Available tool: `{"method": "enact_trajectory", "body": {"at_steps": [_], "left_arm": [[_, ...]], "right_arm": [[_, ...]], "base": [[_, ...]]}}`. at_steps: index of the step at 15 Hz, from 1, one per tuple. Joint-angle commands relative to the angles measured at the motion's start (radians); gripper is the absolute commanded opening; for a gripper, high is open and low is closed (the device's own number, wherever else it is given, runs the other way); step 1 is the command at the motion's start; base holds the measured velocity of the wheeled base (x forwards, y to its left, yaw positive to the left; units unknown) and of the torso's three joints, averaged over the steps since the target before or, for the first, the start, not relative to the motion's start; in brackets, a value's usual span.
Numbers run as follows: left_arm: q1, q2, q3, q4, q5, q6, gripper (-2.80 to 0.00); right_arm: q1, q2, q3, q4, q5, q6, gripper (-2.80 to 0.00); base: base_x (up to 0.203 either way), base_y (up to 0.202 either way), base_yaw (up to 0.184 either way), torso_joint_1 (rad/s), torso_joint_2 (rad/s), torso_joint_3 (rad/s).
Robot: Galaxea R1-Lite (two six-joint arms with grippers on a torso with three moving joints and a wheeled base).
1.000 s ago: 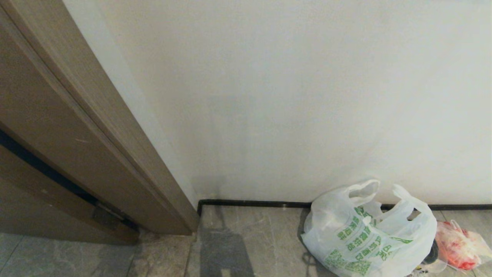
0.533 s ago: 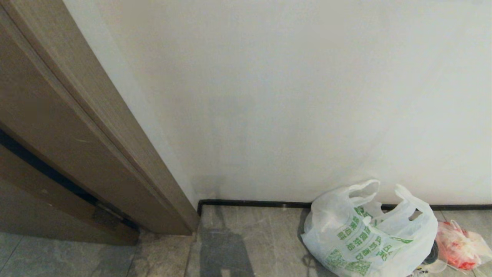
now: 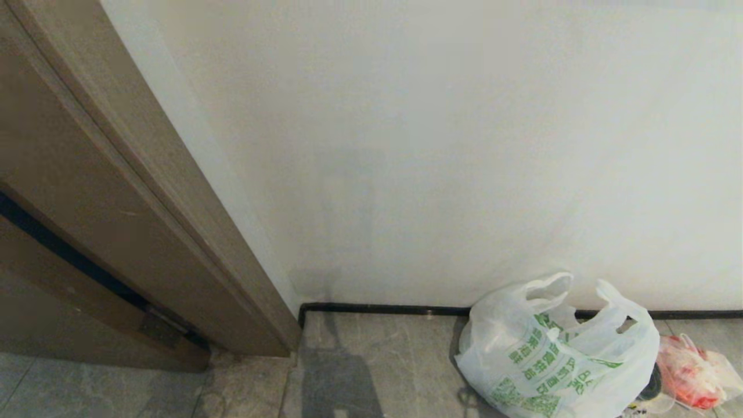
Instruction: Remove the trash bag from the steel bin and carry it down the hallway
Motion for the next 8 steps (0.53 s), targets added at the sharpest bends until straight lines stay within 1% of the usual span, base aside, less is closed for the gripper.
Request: {"method": "enact_trajectory", "body": {"at_steps": [1, 8], "left_arm": [[0.000, 0.000, 0.000, 0.000, 0.000, -0.003, -2.80], [0.000, 0.000, 0.000, -0.001, 0.002, -0.009, -2.80]], "right_arm": [[0.000, 0.001, 0.000, 0.000, 0.000, 0.000, -2.80], [0.000, 0.001, 0.000, 0.000, 0.000, 0.000, -2.80]], "base": [[0.000, 0.000, 0.000, 0.002, 0.00, 0.159], [0.000, 0.000, 0.000, 0.004, 0.00, 0.195]]}}
